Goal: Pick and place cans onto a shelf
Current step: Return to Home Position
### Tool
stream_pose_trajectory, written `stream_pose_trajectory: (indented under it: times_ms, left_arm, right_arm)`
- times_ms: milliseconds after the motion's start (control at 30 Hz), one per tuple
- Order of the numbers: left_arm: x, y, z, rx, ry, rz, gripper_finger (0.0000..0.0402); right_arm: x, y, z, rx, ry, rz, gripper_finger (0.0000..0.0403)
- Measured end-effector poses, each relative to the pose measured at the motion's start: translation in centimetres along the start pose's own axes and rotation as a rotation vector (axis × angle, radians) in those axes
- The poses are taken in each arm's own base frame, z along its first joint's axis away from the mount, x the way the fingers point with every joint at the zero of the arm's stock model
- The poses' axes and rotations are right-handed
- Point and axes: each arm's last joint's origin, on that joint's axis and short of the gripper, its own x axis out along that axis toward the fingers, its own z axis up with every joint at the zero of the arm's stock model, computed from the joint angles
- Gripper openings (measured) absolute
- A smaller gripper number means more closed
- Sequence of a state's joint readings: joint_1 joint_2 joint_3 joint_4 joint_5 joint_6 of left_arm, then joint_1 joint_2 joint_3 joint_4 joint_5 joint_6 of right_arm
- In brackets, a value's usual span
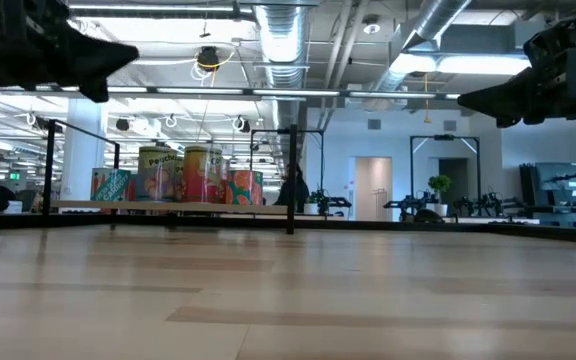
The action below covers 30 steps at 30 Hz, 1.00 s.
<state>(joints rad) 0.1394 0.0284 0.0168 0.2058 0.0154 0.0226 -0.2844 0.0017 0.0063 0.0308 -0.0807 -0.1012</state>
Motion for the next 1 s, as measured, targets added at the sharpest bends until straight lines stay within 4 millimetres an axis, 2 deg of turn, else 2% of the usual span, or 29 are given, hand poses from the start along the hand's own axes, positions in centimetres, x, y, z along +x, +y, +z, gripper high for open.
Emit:
stream_pose_trajectory:
  times_ms: [67, 233, 433, 767, 1000]
  left_arm:
    - [-0.2, 0.0, 0.1, 0.005, -0.012, 0.003, 0.0000]
    - [-0.1, 0.1, -1.3, -0.012, 0.115, 0.038, 0.0000]
    - [-0.3, 0.1, -1.7, -0.023, 0.159, 0.044, 0.0000]
    - [-0.3, 0.1, -1.7, -0.047, 0.158, 0.045, 0.0000]
    - [-0.3, 0.0, -1.8, -0.059, 0.158, 0.045, 0.0000]
  right_arm:
    - [0.0, 0.0, 0.0, -0.001, 0.002, 0.000, 0.0009]
    - [0.0, -0.1, -0.1, 0.000, 0.005, -0.016, 0.0009]
    - [0.0, -0.3, -0.1, -0.001, 0.008, -0.037, 0.0009]
    - [-0.1, -0.7, 0.1, 0.063, -0.008, -0.133, 0.0009]
    - [-0.1, -0.7, 0.1, 0.090, -0.009, -0.139, 0.0016]
